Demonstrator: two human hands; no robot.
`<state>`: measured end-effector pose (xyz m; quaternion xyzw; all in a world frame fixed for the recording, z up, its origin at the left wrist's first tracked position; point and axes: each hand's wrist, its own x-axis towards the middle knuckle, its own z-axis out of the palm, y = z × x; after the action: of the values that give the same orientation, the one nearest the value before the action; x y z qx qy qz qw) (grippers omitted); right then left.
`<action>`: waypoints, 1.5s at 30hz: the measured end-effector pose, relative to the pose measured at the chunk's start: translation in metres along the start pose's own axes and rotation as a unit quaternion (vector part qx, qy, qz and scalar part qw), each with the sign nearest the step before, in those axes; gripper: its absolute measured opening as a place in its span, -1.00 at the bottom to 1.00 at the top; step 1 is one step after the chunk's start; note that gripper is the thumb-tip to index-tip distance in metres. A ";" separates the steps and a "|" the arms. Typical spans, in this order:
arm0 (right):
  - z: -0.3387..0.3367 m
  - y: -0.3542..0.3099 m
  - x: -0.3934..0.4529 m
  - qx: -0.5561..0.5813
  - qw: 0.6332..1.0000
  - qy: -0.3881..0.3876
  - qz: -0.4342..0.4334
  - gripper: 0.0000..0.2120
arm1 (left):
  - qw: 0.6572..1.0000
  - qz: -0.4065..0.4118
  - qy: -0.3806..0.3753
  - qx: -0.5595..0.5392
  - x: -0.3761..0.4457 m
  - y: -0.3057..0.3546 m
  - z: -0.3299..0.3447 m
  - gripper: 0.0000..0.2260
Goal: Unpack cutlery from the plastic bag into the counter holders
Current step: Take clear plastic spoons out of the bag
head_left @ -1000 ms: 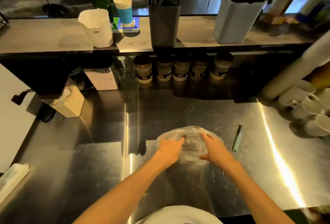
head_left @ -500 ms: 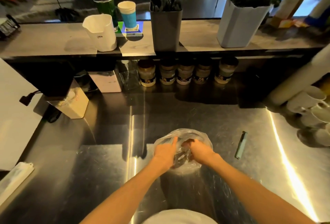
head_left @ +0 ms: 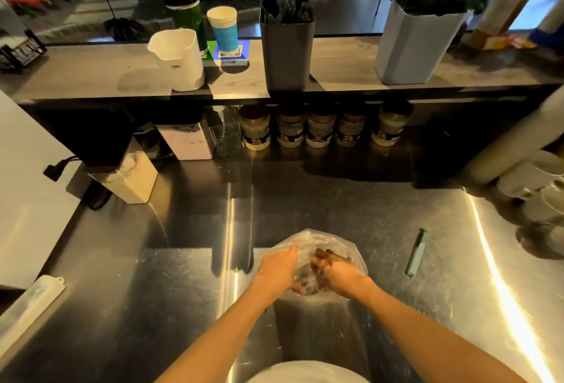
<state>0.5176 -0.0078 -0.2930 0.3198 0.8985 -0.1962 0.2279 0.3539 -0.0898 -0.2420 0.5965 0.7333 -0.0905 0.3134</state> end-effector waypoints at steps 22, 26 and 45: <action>-0.039 -0.017 -0.023 0.138 0.984 0.114 0.004 -0.90 | 0.969 0.003 0.111 -0.221 -0.017 -0.007 -0.037 -0.76; -0.050 -0.026 -0.040 0.213 0.964 0.160 0.008 -0.87 | 0.935 0.005 0.142 -0.324 -0.017 -0.014 -0.039 -0.70; -0.087 -0.044 -0.063 0.439 0.878 0.167 0.090 -0.86 | 0.789 0.077 0.237 -0.562 -0.040 0.023 -0.041 -0.94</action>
<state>0.5074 -0.0268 -0.1788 0.4943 0.7124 -0.4927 -0.0729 0.3648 -0.0957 -0.1817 0.3721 0.6579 0.5063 0.4152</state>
